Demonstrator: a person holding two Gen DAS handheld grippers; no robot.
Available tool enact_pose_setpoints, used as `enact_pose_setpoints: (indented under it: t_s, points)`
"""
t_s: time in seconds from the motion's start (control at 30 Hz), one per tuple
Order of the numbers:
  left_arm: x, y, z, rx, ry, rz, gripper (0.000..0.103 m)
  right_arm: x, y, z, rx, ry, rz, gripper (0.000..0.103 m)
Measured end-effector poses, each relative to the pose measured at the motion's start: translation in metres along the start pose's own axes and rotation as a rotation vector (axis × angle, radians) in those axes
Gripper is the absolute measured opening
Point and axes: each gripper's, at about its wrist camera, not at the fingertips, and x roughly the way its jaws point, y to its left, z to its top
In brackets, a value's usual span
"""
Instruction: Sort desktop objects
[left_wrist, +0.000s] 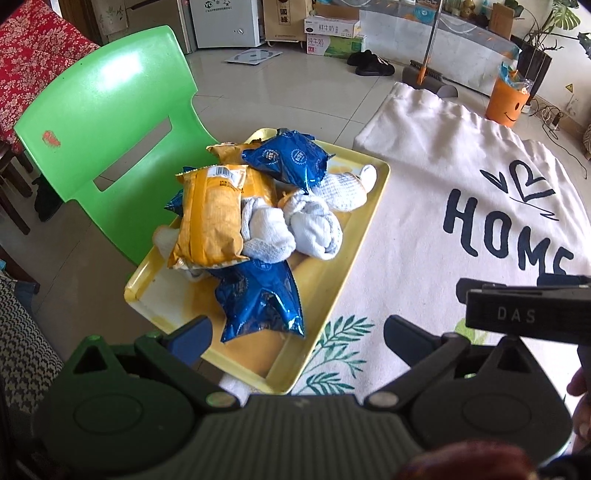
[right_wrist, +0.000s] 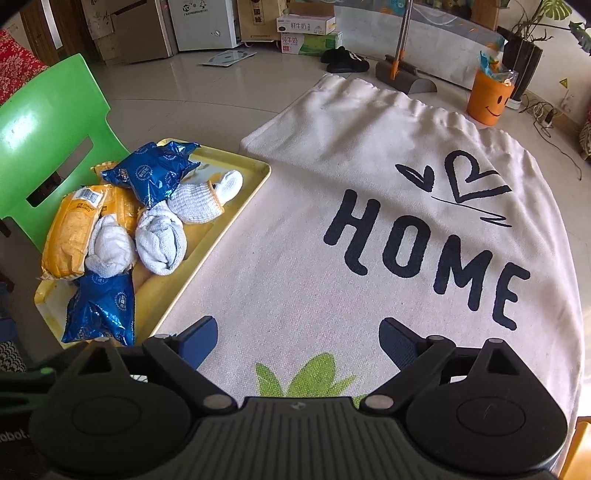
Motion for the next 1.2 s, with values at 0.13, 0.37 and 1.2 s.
enact_pose_setpoints:
  t_s: [0.13, 0.37, 1.2]
  points:
    - [0.001, -0.008, -0.006, 0.031, 0.013, 0.031, 0.102, -0.002, 0.003, 0.0, -0.002, -0.013, 0.032, 0.095]
    - [0.005, -0.012, -0.013, 0.04, 0.041, 0.035, 0.102, -0.003, 0.01, 0.001, -0.013, -0.023, 0.059, 0.095]
    - [0.011, -0.001, -0.009, -0.012, 0.052, 0.036, 0.103, 0.006, 0.022, 0.003, -0.042, -0.006, 0.064, 0.095]
